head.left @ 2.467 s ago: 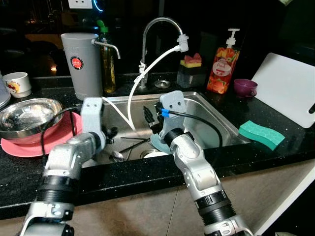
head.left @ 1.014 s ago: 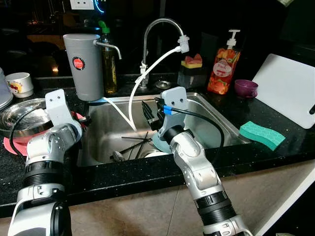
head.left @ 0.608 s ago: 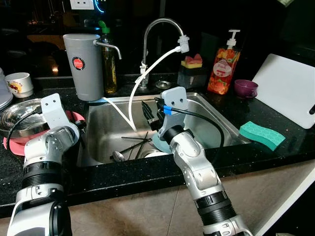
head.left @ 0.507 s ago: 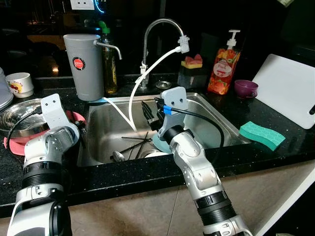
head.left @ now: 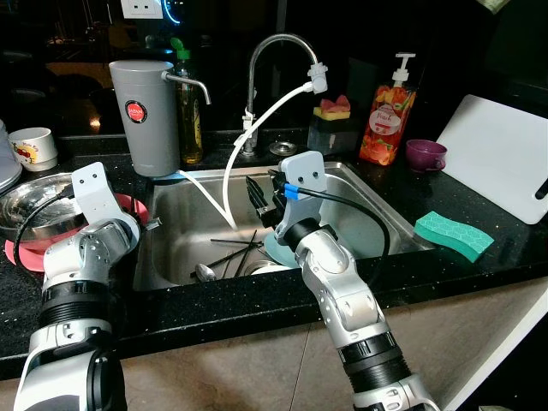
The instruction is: Kitchen organization
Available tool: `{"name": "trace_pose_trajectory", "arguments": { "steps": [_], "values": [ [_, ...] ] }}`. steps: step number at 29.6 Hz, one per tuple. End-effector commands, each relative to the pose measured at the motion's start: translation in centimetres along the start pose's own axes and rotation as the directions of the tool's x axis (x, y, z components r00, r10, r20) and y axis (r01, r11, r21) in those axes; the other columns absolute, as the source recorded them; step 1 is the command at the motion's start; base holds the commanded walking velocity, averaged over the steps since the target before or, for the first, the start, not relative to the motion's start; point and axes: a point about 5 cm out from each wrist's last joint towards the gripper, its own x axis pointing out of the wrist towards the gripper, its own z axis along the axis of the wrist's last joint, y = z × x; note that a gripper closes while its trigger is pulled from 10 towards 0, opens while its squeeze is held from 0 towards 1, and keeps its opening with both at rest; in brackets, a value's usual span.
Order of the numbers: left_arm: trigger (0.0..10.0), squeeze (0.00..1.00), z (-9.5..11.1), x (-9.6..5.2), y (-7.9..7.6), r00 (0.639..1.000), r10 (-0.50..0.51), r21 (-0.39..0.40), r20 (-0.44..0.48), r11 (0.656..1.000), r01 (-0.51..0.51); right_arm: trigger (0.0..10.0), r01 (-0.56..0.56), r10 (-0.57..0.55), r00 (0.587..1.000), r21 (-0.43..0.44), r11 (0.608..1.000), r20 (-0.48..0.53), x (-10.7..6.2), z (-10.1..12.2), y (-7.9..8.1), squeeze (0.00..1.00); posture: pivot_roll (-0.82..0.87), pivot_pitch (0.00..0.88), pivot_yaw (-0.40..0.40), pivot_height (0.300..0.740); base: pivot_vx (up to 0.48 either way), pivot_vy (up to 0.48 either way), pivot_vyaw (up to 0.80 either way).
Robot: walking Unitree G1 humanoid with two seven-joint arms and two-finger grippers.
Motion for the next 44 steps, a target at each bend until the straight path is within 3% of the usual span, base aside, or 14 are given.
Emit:
{"name": "trace_pose_trajectory", "arguments": {
  "steps": [1, 3, 4, 11, 13, 18, 19, 20, 24, 27, 30, 32, 35, 44],
  "values": [
    [0.0, 0.0, -0.5, 0.0, -1.2, 0.998, -0.065, 0.016, -0.012, 0.998, 0.066, 10.0, -0.004, 0.004, 1.0, -0.004, 1.0, 0.007, 0.0, 0.2, 0.1, 0.0, 0.15, 0.056, -0.04, 0.74, 0.0, 0.0, 0.0],
    [0.0, 0.0, -0.2, -0.6, -3.0, 0.979, -0.204, 0.065, 0.027, 0.977, 0.202, 10.0, -0.003, 0.003, 1.0, -0.004, 1.0, 0.007, 0.0, 0.2, 0.0, 0.0, 0.15, 0.056, -0.04, 0.74, 0.0, 0.0, 0.0],
    [8.8, 0.0, -0.1, -1.1, -4.0, 0.961, -0.272, 0.096, 0.042, 0.959, 0.267, 10.0, -0.002, 0.002, 1.0, -0.004, 1.0, 0.006, 0.0, 0.2, 0.0, 0.0, 0.15, 0.056, -0.04, 0.74, 0.0, 0.0, 0.0],
    [10.0, 0.0, -1.2, -1.6, -6.7, 0.92, -0.392, 0.243, 0.014, 0.894, 0.377, 10.0, 0.001, -0.001, 1.0, -0.002, 1.0, 0.006, 0.0, 0.2, -0.1, 0.0, 0.15, 0.063, -0.042, 0.74, 0.0, 0.0, 0.0],
    [10.0, 1.0, -2.0, -1.0, -6.5, 0.942, -0.336, 0.377, 0.012, 0.874, 0.307, 10.0, 0.002, -0.002, 1.0, -0.002, 1.0, 0.006, 0.0, 0.2, -0.1, 0.0, 0.15, 0.063, -0.042, 0.74, 0.0, 0.0, 0.0],
    [10.0, 1.0, -2.5, -0.8, -6.9, 0.922, -0.383, 0.464, 0.065, 0.829, 0.312, 10.0, 0.006, -0.006, 1.0, -0.003, 1.0, 0.008, 0.0, 0.2, -0.1, 0.0, 0.15, 0.062, -0.04, 0.74, 0.0, 0.0, 0.0],
    [10.0, 1.0, -0.5, -1.9, -7.7, 0.847, -0.483, 0.252, 0.223, 0.867, 0.429, 10.0, 0.012, -0.011, 1.0, -0.004, 1.0, 0.011, 0.0, 0.3, -0.2, 0.0, 0.14, 0.061, -0.035, 0.74, 0.0, 0.0, 0.0],
    [10.0, 0.0, 1.0, -2.3, -7.4, 0.825, -0.468, 0.196, 0.318, 0.883, 0.426, 10.0, 0.016, -0.016, 1.0, -0.001, 1.0, 0.016, -0.1, 0.4, -0.3, 0.0, 0.14, 0.061, -0.035, 0.74, 0.0, 0.0, 0.0],
    [10.0, 0.0, 3.1, -3.1, -6.7, 0.795, -0.435, 0.209, 0.423, 0.9, 0.382, 10.0, 0.022, -0.022, 0.999, 0.009, 1.0, 0.027, -0.2, 0.6, -0.5, 0.0, 0.13, 0.064, -0.034, 0.74, 0.0, 0.0, 0.0],
    [10.0, 0.0, 3.5, -3.9, -7.2, 0.767, -0.471, 0.39, 0.436, 0.867, 0.31, 10.0, 0.019, -0.02, 0.999, 0.018, 1.0, 0.036, -0.3, 0.7, -0.4, 0.0, 0.14, 0.067, -0.034, 0.74, 0.0, 0.0, 0.0],
    [10.0, 0.0, 2.2, -4.1, -7.3, 0.823, -0.465, 0.682, 0.326, 0.719, 0.136, 10.0, 0.012, -0.013, 0.999, 0.028, 1.0, 0.045, -0.4, 0.8, -0.2, 0.0, 0.14, 0.071, -0.034, 0.74, 0.0, 0.0, 0.0],
    [10.0, 0.0, 1.8, -4.0, -6.9, 0.851, -0.438, 0.741, 0.291, 0.666, 0.089, 10.0, 0.01, -0.011, 0.999, 0.029, 1.0, 0.046, -0.4, 0.8, -0.2, 0.0, 0.14, 0.071, -0.034, 0.74, 0.0, 0.0, 0.0],
    [10.0, 0.0, 1.8, -4.0, -5.0, 0.902, -0.362, 0.722, 0.235, 0.686, 0.087, 10.0, 0.009, -0.011, 0.999, 0.031, 0.999, 0.047, -0.4, 0.9, -0.1, 0.0, 0.14, 0.077, -0.033, 0.74, 0.0, 0.0, 0.0],
    [10.0, 0.17, 5.9, -5.8, -1.5, 0.918, -0.257, 0.714, 0.302, 0.699, -0.039, 10.0, -0.002, 0.0, 0.999, 0.041, 0.999, 0.043, -0.5, 0.8, 0.1, 0.0, 0.17, 0.089, -0.036, 0.74, 0.0, 0.0, 0.0]
  ]
}}
